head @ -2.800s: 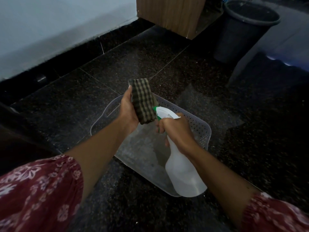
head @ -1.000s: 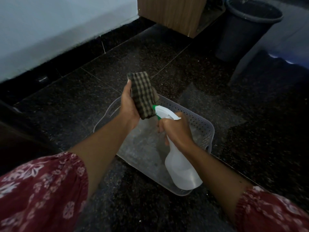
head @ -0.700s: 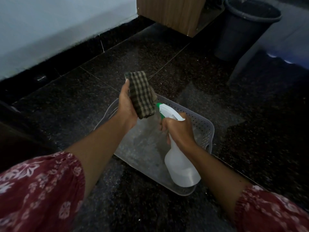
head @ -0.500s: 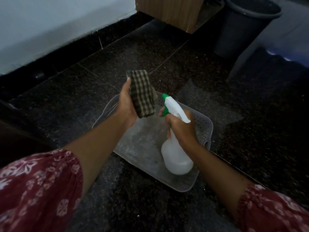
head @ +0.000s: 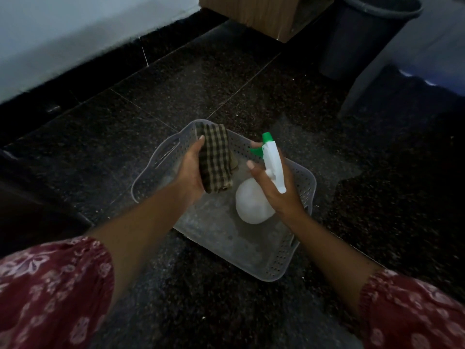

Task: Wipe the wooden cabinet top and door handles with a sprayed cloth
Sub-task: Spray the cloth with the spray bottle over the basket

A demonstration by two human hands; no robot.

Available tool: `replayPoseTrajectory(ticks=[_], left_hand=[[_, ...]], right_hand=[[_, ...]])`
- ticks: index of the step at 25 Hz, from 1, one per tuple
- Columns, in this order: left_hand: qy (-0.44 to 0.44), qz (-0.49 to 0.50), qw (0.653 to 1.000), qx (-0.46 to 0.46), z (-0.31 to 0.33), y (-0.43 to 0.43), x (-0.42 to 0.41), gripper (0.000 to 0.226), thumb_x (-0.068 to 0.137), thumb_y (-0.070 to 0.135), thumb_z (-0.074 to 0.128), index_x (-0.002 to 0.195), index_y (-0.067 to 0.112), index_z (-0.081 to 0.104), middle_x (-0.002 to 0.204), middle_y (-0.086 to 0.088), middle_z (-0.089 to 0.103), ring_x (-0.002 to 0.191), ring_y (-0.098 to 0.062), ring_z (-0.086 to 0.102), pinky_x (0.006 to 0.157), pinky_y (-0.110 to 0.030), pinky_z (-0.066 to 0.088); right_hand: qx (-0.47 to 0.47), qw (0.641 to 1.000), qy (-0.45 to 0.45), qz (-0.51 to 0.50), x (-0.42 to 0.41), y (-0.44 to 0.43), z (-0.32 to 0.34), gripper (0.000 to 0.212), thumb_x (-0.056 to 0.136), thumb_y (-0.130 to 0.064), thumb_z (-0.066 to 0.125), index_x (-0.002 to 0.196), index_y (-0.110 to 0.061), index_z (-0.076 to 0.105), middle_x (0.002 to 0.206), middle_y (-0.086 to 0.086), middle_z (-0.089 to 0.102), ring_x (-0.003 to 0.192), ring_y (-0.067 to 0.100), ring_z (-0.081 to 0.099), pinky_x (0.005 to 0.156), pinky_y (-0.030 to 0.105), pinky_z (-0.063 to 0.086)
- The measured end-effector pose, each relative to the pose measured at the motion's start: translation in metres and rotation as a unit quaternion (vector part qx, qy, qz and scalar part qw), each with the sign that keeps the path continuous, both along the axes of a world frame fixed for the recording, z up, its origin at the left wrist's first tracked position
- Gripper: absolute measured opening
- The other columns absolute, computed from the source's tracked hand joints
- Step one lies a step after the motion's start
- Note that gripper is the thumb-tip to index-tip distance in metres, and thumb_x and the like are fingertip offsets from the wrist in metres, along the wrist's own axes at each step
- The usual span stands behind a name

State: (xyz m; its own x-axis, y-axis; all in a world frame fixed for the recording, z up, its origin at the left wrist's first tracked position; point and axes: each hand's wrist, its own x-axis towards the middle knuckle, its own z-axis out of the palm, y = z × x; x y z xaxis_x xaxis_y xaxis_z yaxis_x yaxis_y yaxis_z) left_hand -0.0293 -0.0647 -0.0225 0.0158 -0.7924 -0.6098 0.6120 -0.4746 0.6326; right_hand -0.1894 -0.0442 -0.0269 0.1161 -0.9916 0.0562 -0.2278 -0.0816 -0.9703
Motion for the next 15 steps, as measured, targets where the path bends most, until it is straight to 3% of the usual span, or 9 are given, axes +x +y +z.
replayPoseTrajectory(ticks=[2, 4, 5, 7, 9, 10, 12, 14, 15], left_hand=[[-0.001, -0.002, 1.0, 0.008, -0.001, 0.001, -0.002, 0.05, 0.093, 0.043, 0.043, 0.132, 0.012, 0.052, 0.126, -0.012, 0.062, 0.105, -0.027, 0.063, 0.072, -0.038, 0.052], [-0.013, -0.017, 1.0, 0.011, 0.004, 0.003, -0.002, 0.048, 0.092, 0.042, 0.044, 0.133, 0.017, 0.051, 0.13, -0.012, 0.06, 0.112, -0.029, 0.061, 0.072, -0.038, 0.053], [-0.019, -0.024, 0.999, 0.015, 0.009, 0.005, -0.001, 0.048, 0.092, 0.042, 0.044, 0.133, 0.018, 0.051, 0.13, -0.013, 0.06, 0.111, -0.029, 0.062, 0.07, -0.038, 0.053], [-0.027, -0.026, 0.999, 0.023, 0.022, 0.012, 0.005, 0.046, 0.093, 0.04, 0.044, 0.133, 0.017, 0.05, 0.129, -0.013, 0.061, 0.104, -0.027, 0.064, 0.066, -0.037, 0.053], [-0.022, -0.033, 0.999, 0.02, 0.037, 0.023, 0.01, 0.046, 0.093, 0.04, 0.044, 0.133, 0.017, 0.049, 0.128, -0.013, 0.061, 0.103, -0.026, 0.064, 0.068, -0.037, 0.053], [-0.02, -0.033, 0.999, 0.015, 0.047, 0.028, 0.012, 0.046, 0.093, 0.04, 0.044, 0.134, 0.018, 0.049, 0.128, -0.012, 0.061, 0.106, -0.027, 0.063, 0.071, -0.038, 0.053], [-0.032, -0.029, 0.999, 0.0, 0.072, 0.041, 0.015, 0.043, 0.095, 0.037, 0.043, 0.134, 0.02, 0.048, 0.128, -0.011, 0.061, 0.109, -0.027, 0.062, 0.075, -0.038, 0.053], [-0.051, -0.018, 0.998, -0.019, 0.105, 0.057, 0.018, 0.038, 0.096, 0.034, 0.041, 0.132, 0.023, 0.048, 0.125, -0.011, 0.062, 0.103, -0.025, 0.063, 0.074, -0.039, 0.053], [-0.057, -0.014, 0.998, -0.026, 0.124, 0.065, 0.021, 0.037, 0.097, 0.033, 0.04, 0.132, 0.023, 0.049, 0.122, -0.01, 0.063, 0.1, -0.024, 0.064, 0.074, -0.039, 0.053]], right_hand=[[0.027, 0.999, 0.019, 0.006, -0.004, 0.003, 0.0, 0.046, 0.083, -0.011, 0.068, 0.115, -0.03, 0.04, 0.097, -0.011, 0.052, 0.084, -0.012, 0.05, 0.079, 0.011, 0.043], [0.064, 0.995, 0.056, 0.043, -0.012, 0.007, -0.002, 0.074, 0.079, -0.002, 0.07, 0.126, -0.034, 0.023, 0.121, -0.015, 0.04, 0.108, -0.006, 0.041, 0.087, -0.001, 0.036], [0.08, 0.993, 0.065, 0.058, -0.017, 0.014, -0.001, 0.084, 0.078, 0.003, 0.069, 0.131, -0.034, 0.016, 0.133, -0.012, 0.031, 0.121, 0.001, 0.033, 0.097, 0.006, 0.036], [0.046, 0.994, 0.094, -0.009, -0.028, 0.03, 0.008, 0.086, 0.076, 0.001, 0.064, 0.137, -0.031, 0.014, 0.144, 0.001, 0.024, 0.133, 0.018, 0.028, 0.109, 0.04, 0.036], [-0.117, 0.971, 0.125, -0.167, -0.032, 0.048, 0.027, 0.069, 0.07, -0.007, 0.054, 0.135, -0.02, 0.034, 0.135, 0.005, 0.034, 0.126, 0.025, 0.035, 0.103, 0.052, 0.037], [-0.185, 0.951, 0.125, -0.212, -0.028, 0.056, 0.043, 0.062, 0.069, -0.005, 0.05, 0.13, -0.014, 0.043, 0.127, 0.003, 0.037, 0.118, 0.027, 0.039, 0.099, 0.048, 0.039], [-0.233, 0.953, 0.097, -0.167, -0.005, 0.066, 0.084, 0.051, 0.073, -0.001, 0.046, 0.123, -0.008, 0.049, 0.12, 0.0, 0.041, 0.113, 0.026, 0.043, 0.094, 0.03, 0.041], [-0.163, 0.98, 0.087, -0.076, 0.026, 0.068, 0.12, 0.042, 0.088, -0.008, 0.045, 0.13, -0.01, 0.044, 0.126, -0.002, 0.042, 0.123, 0.023, 0.042, 0.096, 0.015, 0.035], [-0.084, 0.992, 0.083, -0.036, 0.041, 0.064, 0.136, 0.044, 0.094, -0.017, 0.045, 0.138, -0.011, 0.036, 0.134, -0.001, 0.04, 0.13, 0.021, 0.037, 0.101, 0.015, 0.031]])
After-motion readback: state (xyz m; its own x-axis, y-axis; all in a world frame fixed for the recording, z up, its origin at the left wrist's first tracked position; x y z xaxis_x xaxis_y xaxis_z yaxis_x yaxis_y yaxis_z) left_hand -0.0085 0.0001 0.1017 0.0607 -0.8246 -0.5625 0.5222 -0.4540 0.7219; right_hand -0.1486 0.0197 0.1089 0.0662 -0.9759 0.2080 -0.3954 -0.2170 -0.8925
